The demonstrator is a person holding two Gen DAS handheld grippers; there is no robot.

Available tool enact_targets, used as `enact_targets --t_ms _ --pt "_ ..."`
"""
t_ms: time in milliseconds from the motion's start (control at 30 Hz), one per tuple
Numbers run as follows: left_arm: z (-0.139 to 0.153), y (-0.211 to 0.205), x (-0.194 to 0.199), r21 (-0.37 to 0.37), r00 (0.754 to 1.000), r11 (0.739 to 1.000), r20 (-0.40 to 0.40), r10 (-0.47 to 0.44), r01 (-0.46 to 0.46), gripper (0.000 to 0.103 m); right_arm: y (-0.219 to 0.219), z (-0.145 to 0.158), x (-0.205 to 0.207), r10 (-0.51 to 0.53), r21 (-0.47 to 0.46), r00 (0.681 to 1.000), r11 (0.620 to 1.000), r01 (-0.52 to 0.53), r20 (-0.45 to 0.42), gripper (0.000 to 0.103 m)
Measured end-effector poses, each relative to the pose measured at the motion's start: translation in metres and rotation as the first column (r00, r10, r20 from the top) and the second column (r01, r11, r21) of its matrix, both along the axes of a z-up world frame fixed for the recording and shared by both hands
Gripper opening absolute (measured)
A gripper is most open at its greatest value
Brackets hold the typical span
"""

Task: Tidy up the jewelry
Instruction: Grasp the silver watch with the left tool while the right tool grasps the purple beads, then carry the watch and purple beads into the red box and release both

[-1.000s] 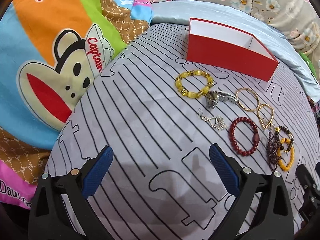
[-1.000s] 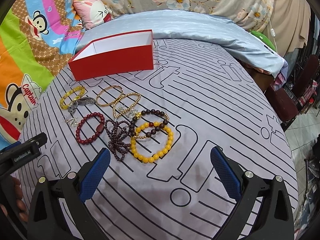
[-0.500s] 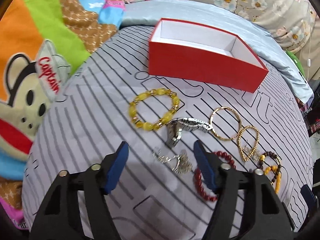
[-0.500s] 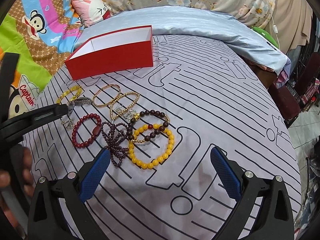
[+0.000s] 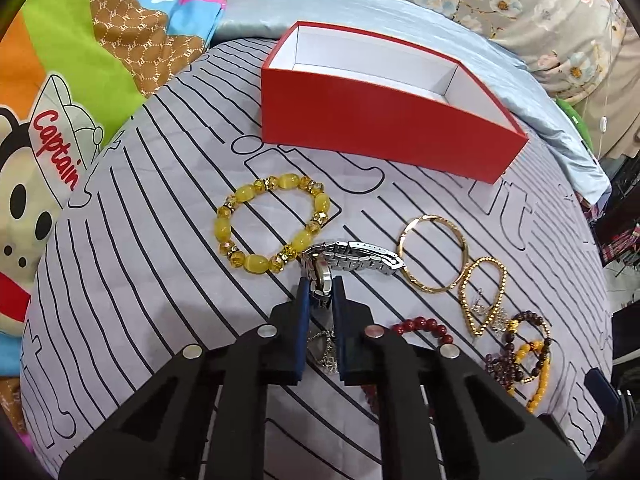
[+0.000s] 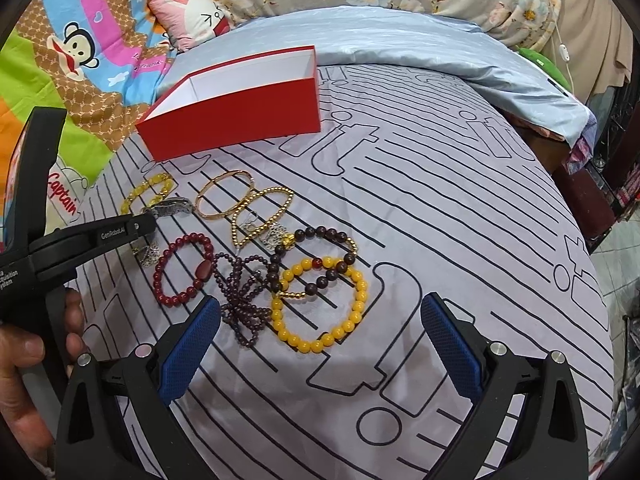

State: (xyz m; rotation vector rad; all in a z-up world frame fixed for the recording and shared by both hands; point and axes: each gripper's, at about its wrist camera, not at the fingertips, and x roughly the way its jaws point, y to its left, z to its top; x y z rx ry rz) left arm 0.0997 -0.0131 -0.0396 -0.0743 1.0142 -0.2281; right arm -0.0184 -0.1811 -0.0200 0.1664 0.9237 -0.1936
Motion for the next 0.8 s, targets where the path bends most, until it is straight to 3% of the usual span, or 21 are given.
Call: enact_targets --t_ms 67,233,500,733,800 --pt "0.005 0.001 -0.003 0.0 1.0 1.0 0.014 -0.001 0.001 0.01 0.002 0.002 -0.001 0.013 0.002 1.0 1.0 -0.013 0.008 0.098" --pt "0.025 0.01 -0.019 -0.015 0.999 1.0 0.042 0.0 0.001 0.01 0.009 0.005 -0.002 0.06 0.025 0.998 0.998 -0.06 0.022 0.083" --pt "0.059 0.029 -0.05 -0.036 0.995 0.999 0.096 0.001 0.003 0.01 0.028 -0.004 0.005 0.146 0.103 0.989 0.984 -0.145 0.004 0.046" --pt "0.063 0.045 -0.063 -0.04 0.995 0.999 0.096 0.021 -0.017 0.01 0.038 -0.009 0.019 0.182 0.088 0.983 0.98 -0.181 -0.003 0.04" --pt "0.061 0.048 -0.065 -0.041 0.996 0.999 0.087 0.025 -0.022 0.01 0.038 -0.014 0.025 0.186 0.098 0.982 0.978 -0.184 -0.019 0.031"
